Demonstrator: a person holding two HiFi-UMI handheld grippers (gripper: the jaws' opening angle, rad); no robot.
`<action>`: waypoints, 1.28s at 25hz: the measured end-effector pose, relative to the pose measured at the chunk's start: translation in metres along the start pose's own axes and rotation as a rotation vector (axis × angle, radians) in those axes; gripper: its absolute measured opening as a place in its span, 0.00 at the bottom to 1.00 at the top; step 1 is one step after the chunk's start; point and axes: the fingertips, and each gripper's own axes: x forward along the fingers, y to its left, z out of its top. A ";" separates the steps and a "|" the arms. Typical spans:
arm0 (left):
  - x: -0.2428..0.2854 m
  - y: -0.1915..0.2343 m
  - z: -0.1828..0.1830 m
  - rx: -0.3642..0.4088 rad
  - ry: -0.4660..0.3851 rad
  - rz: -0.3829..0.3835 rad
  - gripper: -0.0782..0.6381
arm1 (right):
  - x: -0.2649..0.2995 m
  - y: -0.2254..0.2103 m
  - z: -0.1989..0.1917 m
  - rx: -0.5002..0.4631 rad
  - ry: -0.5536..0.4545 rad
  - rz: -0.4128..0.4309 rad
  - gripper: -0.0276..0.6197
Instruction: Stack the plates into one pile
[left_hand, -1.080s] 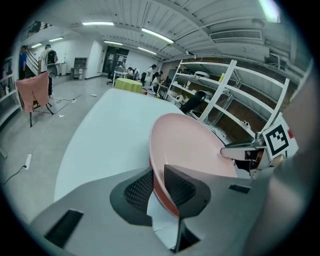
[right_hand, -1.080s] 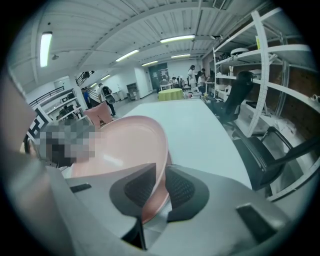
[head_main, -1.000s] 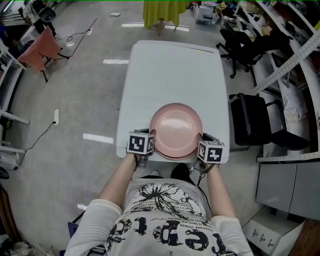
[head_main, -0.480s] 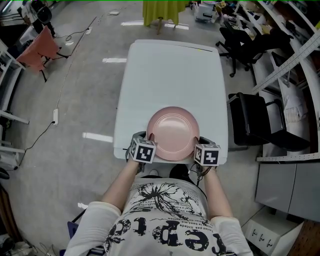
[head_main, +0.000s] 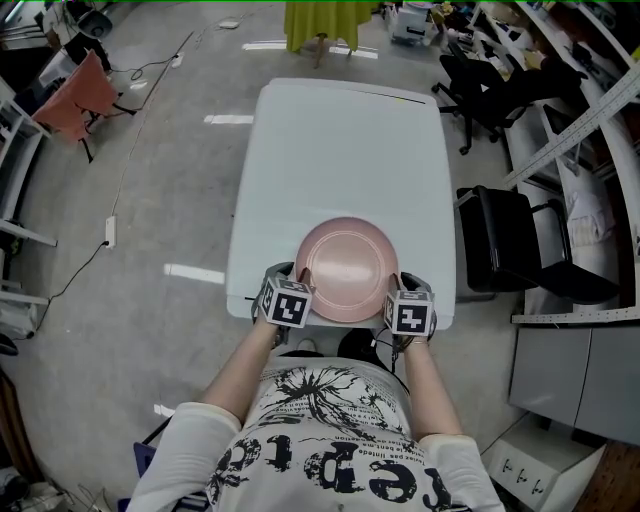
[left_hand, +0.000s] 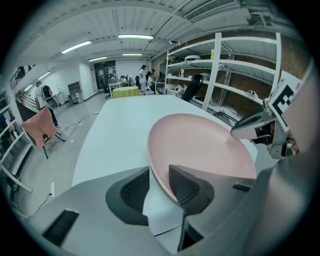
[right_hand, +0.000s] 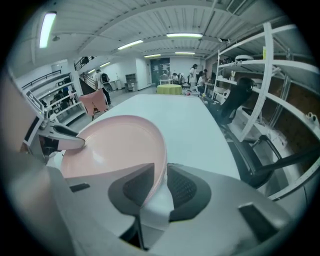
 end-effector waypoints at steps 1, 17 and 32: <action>0.000 0.000 0.000 -0.004 -0.001 -0.004 0.29 | 0.000 -0.002 0.001 -0.011 -0.005 -0.012 0.19; -0.051 0.012 0.065 -0.096 -0.237 -0.033 0.12 | -0.033 0.011 0.073 -0.021 -0.261 0.053 0.05; -0.135 -0.008 0.158 0.042 -0.757 -0.278 0.12 | -0.117 0.067 0.161 -0.285 -0.747 0.322 0.05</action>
